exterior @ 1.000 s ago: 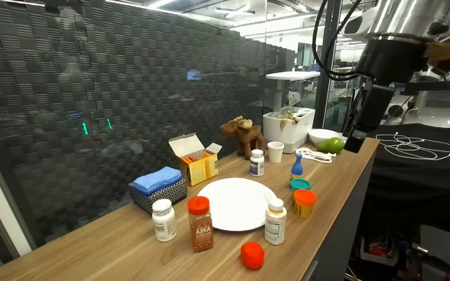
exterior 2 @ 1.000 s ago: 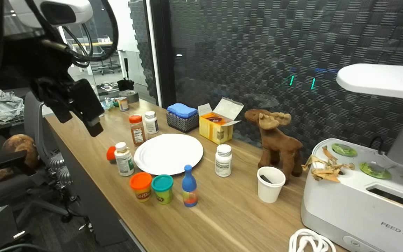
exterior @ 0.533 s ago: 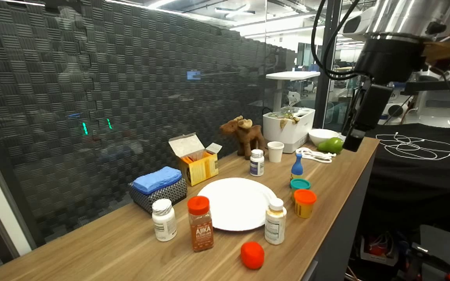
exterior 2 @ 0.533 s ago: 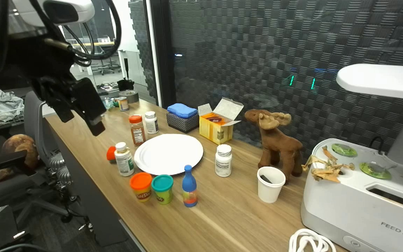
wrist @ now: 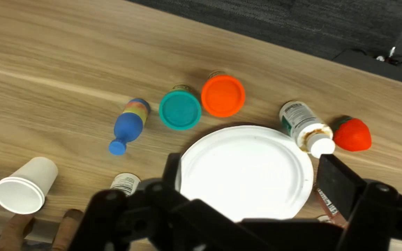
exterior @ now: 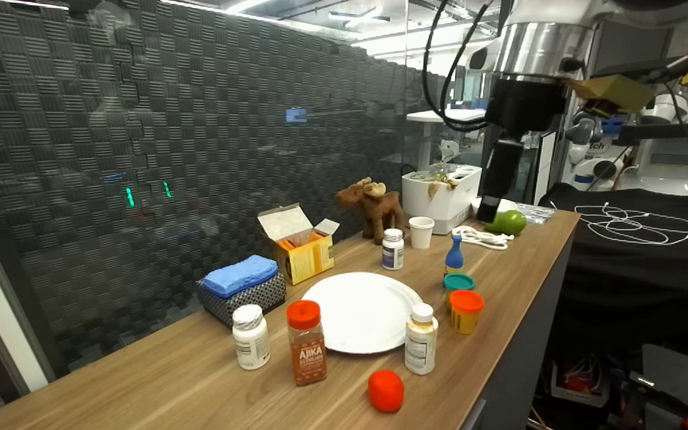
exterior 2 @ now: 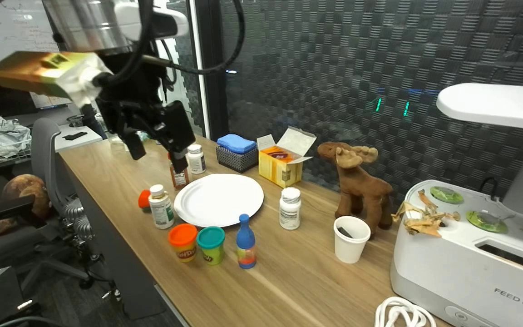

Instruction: Put the bottles and orange plushie on the white plate one at a time

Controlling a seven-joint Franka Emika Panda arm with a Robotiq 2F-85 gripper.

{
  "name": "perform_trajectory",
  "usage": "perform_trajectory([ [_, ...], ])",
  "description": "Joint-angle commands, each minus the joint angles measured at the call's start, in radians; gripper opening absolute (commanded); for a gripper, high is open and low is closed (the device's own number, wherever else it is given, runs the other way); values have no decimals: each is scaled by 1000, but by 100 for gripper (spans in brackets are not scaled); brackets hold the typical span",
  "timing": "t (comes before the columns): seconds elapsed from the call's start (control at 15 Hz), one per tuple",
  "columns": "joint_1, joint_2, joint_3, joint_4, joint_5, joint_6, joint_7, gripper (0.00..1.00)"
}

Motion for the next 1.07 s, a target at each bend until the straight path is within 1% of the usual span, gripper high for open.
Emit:
perform_trajectory([
  [0.0, -17, 221, 2, 138, 0, 101, -11, 100],
  [0.13, -34, 325, 9, 191, -7, 166, 7, 100],
  [0.33, -54, 457, 19, 277, -15, 219, 19, 100],
  [0.47, -66, 531, 24, 340, -38, 227, 34, 100],
  [0.6, -71, 589, 20, 405, -92, 224, 71, 100],
  [0.93, -66, 686, -5, 528, -225, 213, 161, 100],
  [1.0, -67, 700, -5, 544, -235, 208, 169, 100],
])
